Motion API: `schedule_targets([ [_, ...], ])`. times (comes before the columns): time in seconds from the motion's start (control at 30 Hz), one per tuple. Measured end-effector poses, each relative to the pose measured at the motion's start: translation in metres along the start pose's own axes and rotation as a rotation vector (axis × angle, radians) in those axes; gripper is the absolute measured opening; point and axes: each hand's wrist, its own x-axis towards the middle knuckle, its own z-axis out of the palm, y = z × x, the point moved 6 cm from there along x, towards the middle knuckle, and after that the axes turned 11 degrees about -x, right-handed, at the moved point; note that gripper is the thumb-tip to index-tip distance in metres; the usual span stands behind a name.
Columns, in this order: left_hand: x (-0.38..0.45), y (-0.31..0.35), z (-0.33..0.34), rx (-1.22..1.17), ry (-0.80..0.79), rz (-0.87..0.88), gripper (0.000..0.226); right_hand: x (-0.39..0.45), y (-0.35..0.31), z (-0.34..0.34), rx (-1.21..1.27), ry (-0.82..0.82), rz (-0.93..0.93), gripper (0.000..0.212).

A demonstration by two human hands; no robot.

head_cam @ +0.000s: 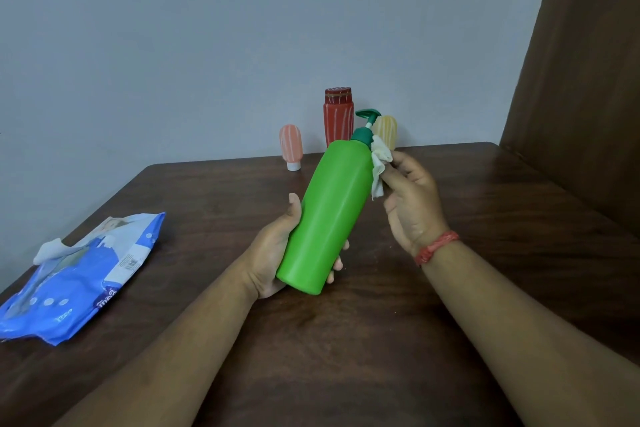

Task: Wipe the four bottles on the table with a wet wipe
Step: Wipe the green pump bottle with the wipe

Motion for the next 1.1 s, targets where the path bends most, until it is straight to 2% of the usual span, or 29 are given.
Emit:
schedule_targets([
  [0.3, -0.001, 0.000, -0.003, -0.029, 0.010, 0.016, 0.082, -0.006, -0.003, -0.002, -0.151, 0.086, -0.102, 0.022],
  [0.4, 0.000, 0.001, -0.004, -0.046, 0.015, 0.024, 0.082, -0.010, 0.002, 0.000, -0.108, 0.098, -0.042, 0.018],
  [0.63, -0.001, 0.012, -0.010, -0.174, 0.108, 0.120, 0.082, -0.031, 0.021, 0.031, -0.233, -0.119, 0.071, 0.004],
  [0.83, 0.002, 0.006, -0.002, -0.120, 0.071, 0.061, 0.085, -0.022, 0.006, 0.018, -0.101, 0.076, 0.033, 0.011],
  [1.0, -0.001, 0.012, -0.008, -0.165, 0.067, 0.100, 0.083, -0.029, 0.015, 0.030, -0.174, -0.075, 0.083, 0.006],
  [1.1, 0.000, 0.010, -0.008, -0.152, 0.047, 0.086, 0.083, -0.024, 0.009, 0.026, -0.165, -0.018, 0.040, 0.009],
])
